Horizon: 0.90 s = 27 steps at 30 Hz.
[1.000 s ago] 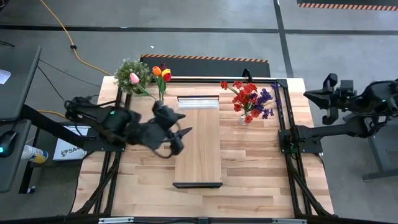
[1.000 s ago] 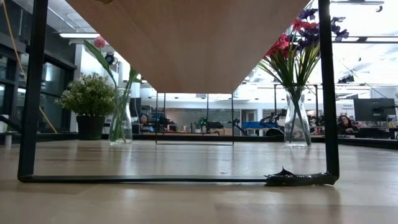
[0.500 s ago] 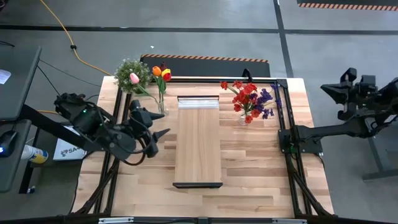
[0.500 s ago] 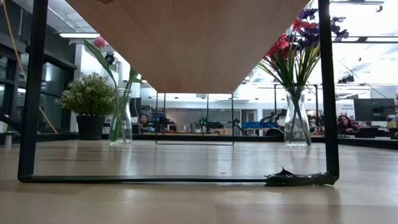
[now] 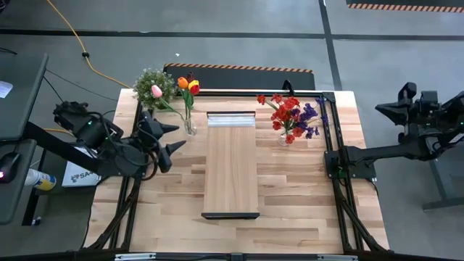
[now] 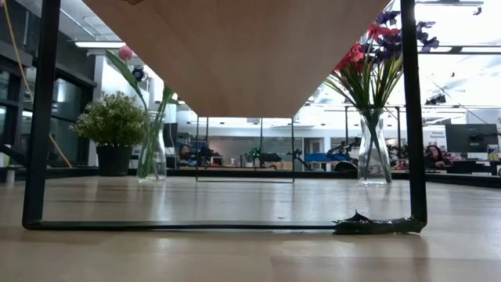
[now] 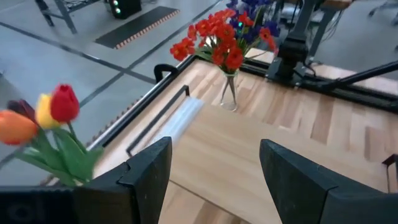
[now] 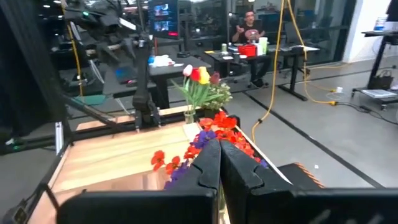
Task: Pick and place flowers into a vace then onto a shelf
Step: Put the left transparent vase with tulips on the shelf
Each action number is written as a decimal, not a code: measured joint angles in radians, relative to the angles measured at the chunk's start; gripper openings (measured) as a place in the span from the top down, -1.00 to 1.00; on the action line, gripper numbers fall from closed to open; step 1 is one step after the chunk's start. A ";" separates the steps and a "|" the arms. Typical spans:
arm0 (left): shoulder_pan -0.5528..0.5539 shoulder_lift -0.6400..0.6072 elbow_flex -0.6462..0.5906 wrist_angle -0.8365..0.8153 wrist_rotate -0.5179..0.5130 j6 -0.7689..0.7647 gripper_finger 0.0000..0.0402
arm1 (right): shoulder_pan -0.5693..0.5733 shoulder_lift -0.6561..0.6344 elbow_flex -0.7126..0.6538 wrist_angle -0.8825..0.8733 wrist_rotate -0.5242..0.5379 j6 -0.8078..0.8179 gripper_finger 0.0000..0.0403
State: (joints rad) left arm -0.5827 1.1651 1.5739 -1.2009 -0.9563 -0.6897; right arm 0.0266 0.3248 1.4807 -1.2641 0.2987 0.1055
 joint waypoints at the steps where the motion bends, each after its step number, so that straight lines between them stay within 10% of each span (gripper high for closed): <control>1: 0.000 -0.031 -0.053 0.045 0.001 0.000 -0.37 | 0.000 0.000 0.000 0.000 -0.009 0.000 1.00; 13: 0.000 -0.352 -0.609 0.508 0.032 0.039 -0.37 | 0.000 -0.024 -0.003 0.003 -0.038 0.025 1.00; 27: 0.000 -0.494 -0.866 0.742 0.106 0.082 -0.37 | 0.000 -0.212 -0.003 -0.078 -0.006 0.096 1.00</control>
State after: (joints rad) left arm -0.5827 0.6708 0.7076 -0.4590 -0.8502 -0.6078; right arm 0.0265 0.1124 1.4773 -1.3423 0.2929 0.2016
